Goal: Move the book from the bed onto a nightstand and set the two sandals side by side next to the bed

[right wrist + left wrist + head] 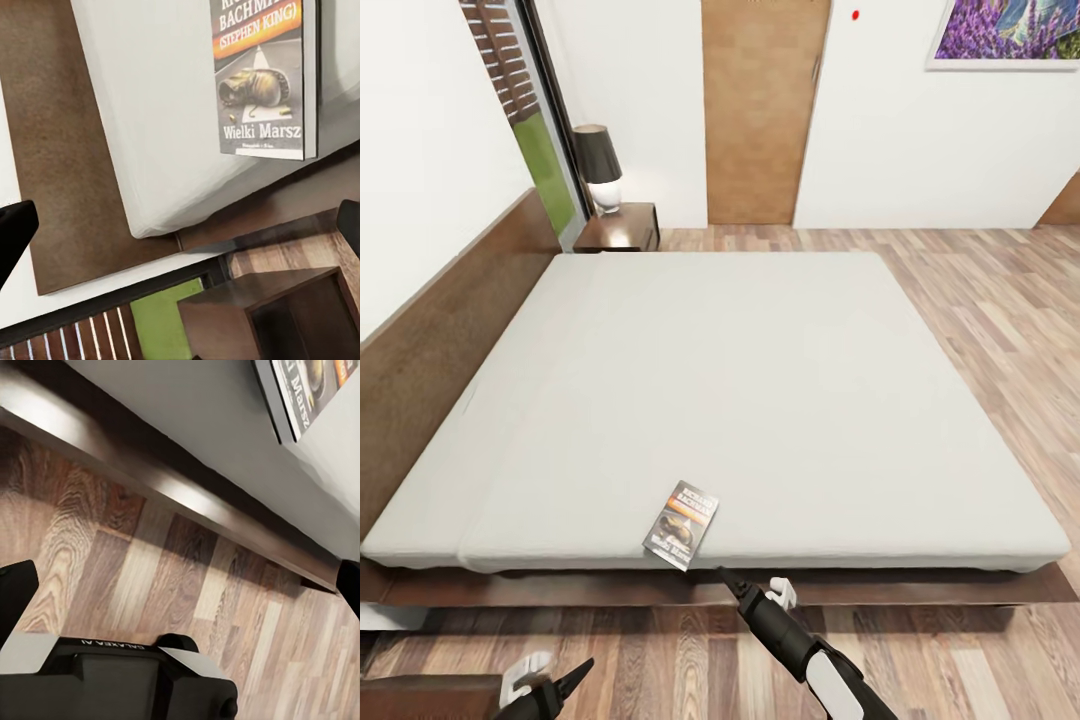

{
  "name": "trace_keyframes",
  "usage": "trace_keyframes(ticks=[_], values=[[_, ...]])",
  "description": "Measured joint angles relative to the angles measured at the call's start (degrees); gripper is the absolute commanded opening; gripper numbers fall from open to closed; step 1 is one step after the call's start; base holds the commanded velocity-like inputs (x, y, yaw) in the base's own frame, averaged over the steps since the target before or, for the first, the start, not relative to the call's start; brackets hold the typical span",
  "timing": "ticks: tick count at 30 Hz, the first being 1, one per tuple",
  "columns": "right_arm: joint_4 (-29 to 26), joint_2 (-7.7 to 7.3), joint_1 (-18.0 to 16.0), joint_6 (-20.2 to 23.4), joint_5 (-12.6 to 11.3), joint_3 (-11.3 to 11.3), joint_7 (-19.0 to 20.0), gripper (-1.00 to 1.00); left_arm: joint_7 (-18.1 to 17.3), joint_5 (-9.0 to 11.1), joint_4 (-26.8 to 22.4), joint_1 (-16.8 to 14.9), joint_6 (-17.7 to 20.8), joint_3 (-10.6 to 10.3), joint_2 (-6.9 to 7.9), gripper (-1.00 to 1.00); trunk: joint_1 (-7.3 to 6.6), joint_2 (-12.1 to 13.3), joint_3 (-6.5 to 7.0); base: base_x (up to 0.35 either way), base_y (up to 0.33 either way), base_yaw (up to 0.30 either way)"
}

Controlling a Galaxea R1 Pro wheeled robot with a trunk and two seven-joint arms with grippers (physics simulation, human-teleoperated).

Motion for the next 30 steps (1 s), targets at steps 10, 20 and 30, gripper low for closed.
trace_keyframes(ticks=[10, 20, 30], values=[[-0.07, -0.02, 0.0, 0.0, 0.0, 0.0, 0.0, 1.0, 0.0, -0.01, 0.0, 0.0, 0.0, 0.0, 0.0, 1.0, 0.0, 0.0, 0.39, 0.0, 0.0, 0.161], [-0.09, -0.04, 0.0, 0.0, 0.0, 0.0, 0.0, 1.0, 0.0, 0.0, 0.0, 0.0, 0.0, 0.0, 0.0, 1.0, 0.0, 0.0, 0.73, 0.0, 0.0, 0.111], [-0.1, -0.05, 0.01, 0.0, 0.01, 0.0, 0.0, 1.0, 0.0, -0.02, 0.01, -0.01, 0.0, 0.0, 0.0, 1.0, 0.22, -0.38, 0.72, 0.0, 0.0, 0.037]])
